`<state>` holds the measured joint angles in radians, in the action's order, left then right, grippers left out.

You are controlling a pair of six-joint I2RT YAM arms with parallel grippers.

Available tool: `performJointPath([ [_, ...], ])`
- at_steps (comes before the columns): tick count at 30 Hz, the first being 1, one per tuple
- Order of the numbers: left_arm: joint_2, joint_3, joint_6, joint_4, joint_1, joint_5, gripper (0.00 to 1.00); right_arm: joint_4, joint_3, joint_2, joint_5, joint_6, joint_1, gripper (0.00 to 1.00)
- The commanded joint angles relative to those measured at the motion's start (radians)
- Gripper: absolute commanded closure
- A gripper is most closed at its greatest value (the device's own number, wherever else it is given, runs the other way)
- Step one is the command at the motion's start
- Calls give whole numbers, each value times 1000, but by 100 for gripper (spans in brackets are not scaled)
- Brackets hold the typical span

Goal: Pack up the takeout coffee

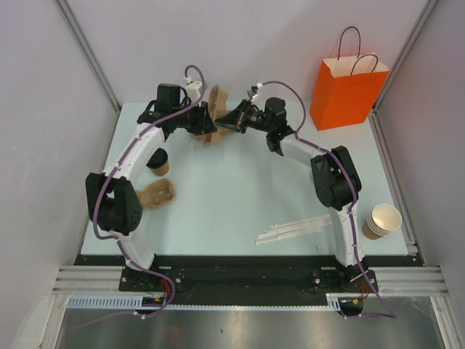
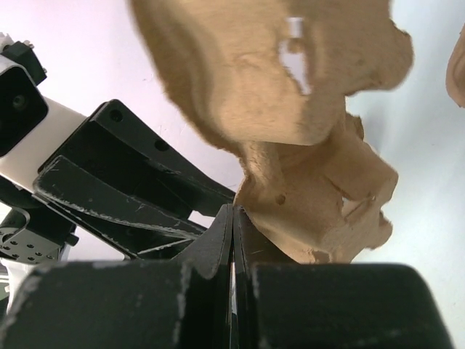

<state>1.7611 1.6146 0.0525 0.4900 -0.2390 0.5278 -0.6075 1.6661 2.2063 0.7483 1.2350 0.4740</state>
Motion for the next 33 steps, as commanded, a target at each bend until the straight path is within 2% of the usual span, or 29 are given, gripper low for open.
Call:
performJointPath([
  [1,14,51,4,-11,-2,32,71,-71,1,-72,16,18,3,100],
  [6,18,57,18,-21,0,41,87,-75,1,-74,17,20,3,100],
  [7,17,56,18,-24,0,43,95,-75,1,-74,17,20,3,100],
  [8,15,56,15,-22,1,38,99,-75,3,-74,17,18,2,100],
  [10,18,64,-8,-21,4,26,100,-71,11,-69,22,0,-3,100],
  [11,23,68,-23,-15,4,6,100,-52,15,-69,22,-8,-8,95],
  [12,27,85,-45,-1,6,-2,100,-45,21,-71,22,-20,-14,75],
  [15,55,142,-192,34,6,-70,100,12,47,-82,25,-87,-46,54],
  [17,92,177,-307,62,6,-112,100,58,55,-95,29,-140,-84,48],
  [18,110,212,-345,90,6,-161,100,69,57,-99,31,-149,-96,40],
  [21,147,248,-474,101,4,-267,100,120,66,-109,43,-199,-153,27],
  [25,158,226,-617,32,1,-400,100,184,64,-134,74,-270,-207,23],
  [29,147,151,-755,-147,-22,-520,100,238,52,-146,105,-313,-242,22],
  [33,136,12,-990,-329,-63,-637,100,233,18,-165,115,-321,-270,21],
])
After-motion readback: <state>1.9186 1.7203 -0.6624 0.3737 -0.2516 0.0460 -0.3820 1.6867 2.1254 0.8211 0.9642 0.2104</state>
